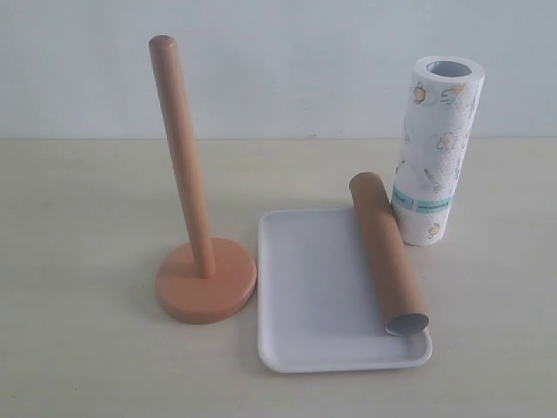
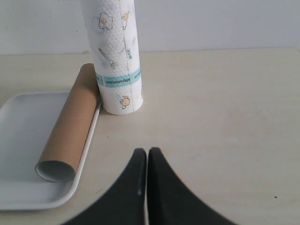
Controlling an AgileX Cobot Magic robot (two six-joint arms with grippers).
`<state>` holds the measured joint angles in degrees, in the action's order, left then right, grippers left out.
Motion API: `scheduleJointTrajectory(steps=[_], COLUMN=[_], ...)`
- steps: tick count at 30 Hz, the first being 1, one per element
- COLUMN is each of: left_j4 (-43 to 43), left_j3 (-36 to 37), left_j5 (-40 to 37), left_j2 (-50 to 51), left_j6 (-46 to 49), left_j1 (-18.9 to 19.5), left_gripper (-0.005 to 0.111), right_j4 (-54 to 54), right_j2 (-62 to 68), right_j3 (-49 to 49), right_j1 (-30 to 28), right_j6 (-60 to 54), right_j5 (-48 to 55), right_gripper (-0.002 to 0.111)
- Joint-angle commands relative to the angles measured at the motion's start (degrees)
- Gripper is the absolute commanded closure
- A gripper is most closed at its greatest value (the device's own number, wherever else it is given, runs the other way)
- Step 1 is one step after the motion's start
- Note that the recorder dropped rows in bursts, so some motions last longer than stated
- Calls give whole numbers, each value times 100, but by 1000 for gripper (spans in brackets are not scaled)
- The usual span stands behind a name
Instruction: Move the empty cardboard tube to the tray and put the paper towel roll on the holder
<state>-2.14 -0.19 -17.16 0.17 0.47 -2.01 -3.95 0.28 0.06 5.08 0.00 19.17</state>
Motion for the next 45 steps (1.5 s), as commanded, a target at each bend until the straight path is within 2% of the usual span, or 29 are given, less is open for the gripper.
scheduleJointTrajectory(steps=[1,11,24,27,30,36,45], left_j4=[-40,-40,-40,-40,-40,-40,-40], left_j3=[19,19,19,19,19,19,19], left_j5=[-20,-20,-20,-20,-20,-20,-35], left_j2=[-17,-17,-17,-17,-17,-17,-17], left_j6=[-2,-2,-2,-2,-2,-2,-2], left_j1=[12,12,12,12,12,12,12], left_gripper=[103,103,103,103,103,103,103], right_j4=[-17,5,5,5,5,5,152], right_j2=[-28,-28,-28,-28,50,1264,4326], right_j3=[-6,-6,-6,-6,-6,-257,-794], right_j1=[16,16,16,16,16,16,16], right_j6=[0,0,-107,-693,-706,-790,-723], right_j5=[-72,-255,-2487,-2752,-2796,-3321,-4436], right_gripper=[108,108,108,108,108,108,108])
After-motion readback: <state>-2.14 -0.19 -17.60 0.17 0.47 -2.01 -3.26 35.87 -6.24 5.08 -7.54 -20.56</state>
